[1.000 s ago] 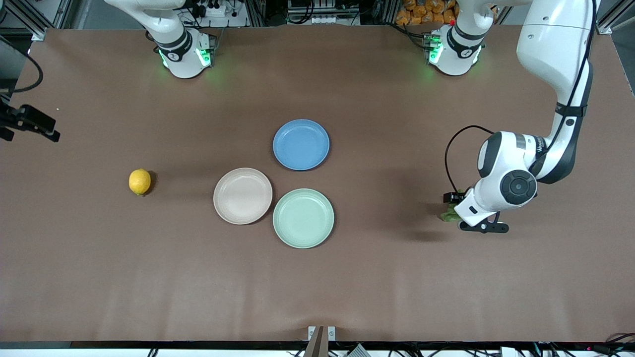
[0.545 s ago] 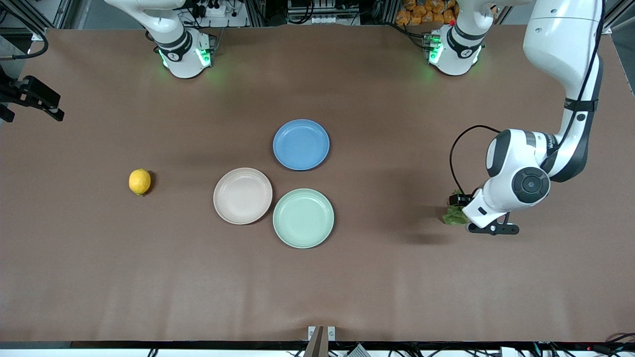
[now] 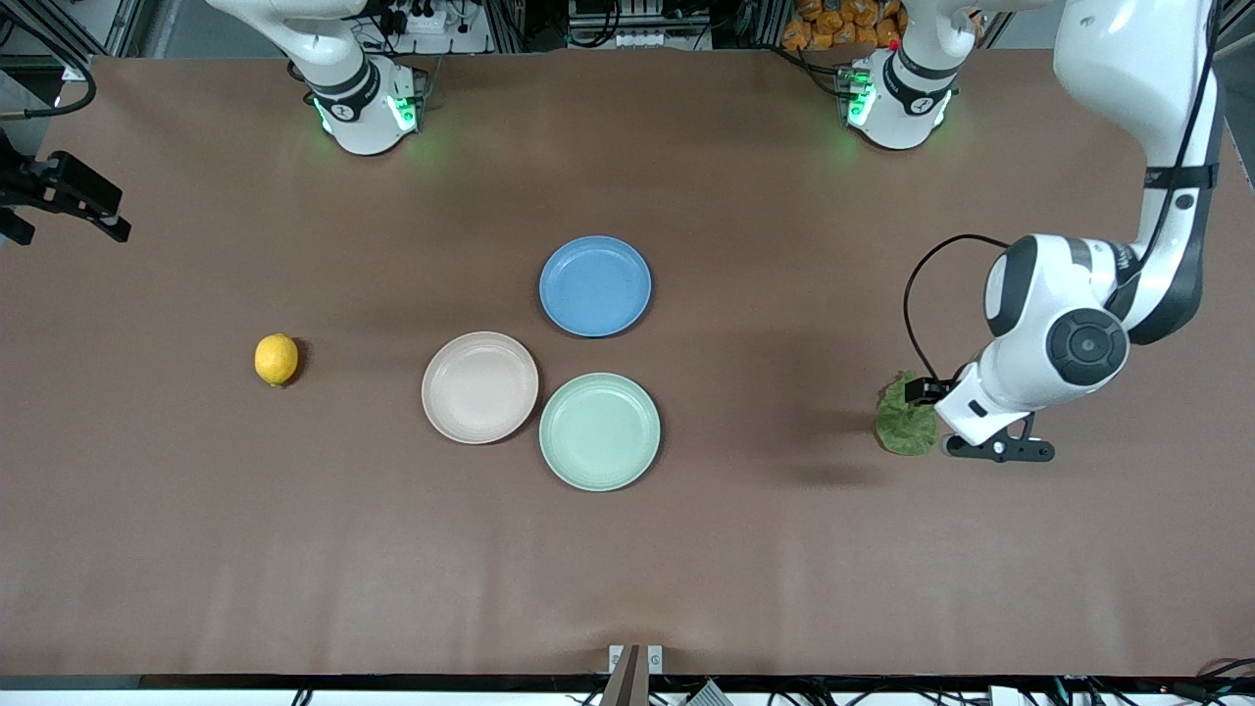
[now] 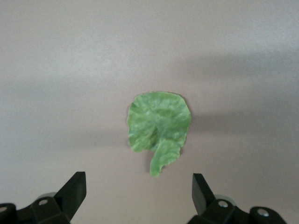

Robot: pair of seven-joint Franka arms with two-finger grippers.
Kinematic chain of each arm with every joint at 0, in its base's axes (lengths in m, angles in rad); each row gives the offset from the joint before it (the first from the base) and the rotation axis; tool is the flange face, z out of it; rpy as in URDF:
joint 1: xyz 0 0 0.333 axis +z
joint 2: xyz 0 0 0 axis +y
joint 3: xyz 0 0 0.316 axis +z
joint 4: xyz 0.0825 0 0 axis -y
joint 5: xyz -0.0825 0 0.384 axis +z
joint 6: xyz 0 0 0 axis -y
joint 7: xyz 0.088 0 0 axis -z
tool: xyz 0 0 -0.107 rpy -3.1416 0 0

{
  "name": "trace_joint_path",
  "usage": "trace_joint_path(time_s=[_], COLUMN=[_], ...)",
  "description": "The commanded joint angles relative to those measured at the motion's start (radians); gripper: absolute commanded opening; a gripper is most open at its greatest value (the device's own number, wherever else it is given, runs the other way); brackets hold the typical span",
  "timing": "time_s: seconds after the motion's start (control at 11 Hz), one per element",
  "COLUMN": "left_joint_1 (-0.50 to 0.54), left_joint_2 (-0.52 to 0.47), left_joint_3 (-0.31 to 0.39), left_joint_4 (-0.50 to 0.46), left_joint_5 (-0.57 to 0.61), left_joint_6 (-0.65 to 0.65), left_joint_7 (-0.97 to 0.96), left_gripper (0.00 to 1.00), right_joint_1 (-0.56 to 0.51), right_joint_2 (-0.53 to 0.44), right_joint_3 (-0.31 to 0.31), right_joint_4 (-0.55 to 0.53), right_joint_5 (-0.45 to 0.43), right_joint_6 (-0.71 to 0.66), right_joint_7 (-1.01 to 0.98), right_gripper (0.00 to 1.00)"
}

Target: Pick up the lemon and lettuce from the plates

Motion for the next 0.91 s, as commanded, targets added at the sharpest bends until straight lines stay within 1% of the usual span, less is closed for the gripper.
trace_joint_path(time_s=[0.0, 0.09, 0.18, 0.27, 0.36, 0.64, 0.82], left_joint_1=[0.012, 0.012, 0.018, 0.023, 0.023, 0.021, 0.021], left_joint_2=[-0.082, -0.098, -0.125, -0.144, -0.162, -0.229, -0.271], left_joint_3=[-0.013, -0.011, -0.011, -0.011, -0.011, -0.011, -0.008], left_joint_4=[-0.020, -0.021, -0.023, -0.024, -0.024, -0.017, -0.009], left_joint_5=[0.002, -0.032, -0.061, -0.090, -0.115, -0.116, -0.118], left_joint_6=[-0.059, -0.065, -0.074, -0.088, -0.096, -0.157, -0.176], left_joint_7=[0.020, 0.020, 0.020, 0.020, 0.019, 0.019, 0.016], left_gripper=[1.00, 1.00, 1.00, 1.00, 1.00, 1.00, 1.00], right_joint_1=[-0.020, -0.032, -0.043, -0.063, -0.063, -0.063, -0.064], right_joint_2=[-0.043, -0.046, -0.050, -0.050, -0.050, -0.047, -0.041], right_joint_3=[-0.001, -0.001, -0.004, -0.006, -0.006, -0.007, -0.009], right_joint_4=[-0.055, -0.062, -0.073, -0.073, -0.073, -0.075, -0.075], right_joint_5=[0.026, 0.029, 0.075, 0.089, 0.089, 0.080, 0.069], right_joint_6=[0.013, 0.015, 0.018, 0.021, 0.019, 0.029, 0.018], right_joint_7=[0.010, 0.012, 0.010, 0.009, 0.009, 0.009, 0.009], right_gripper=[1.00, 1.00, 1.00, 1.00, 1.00, 1.00, 1.00])
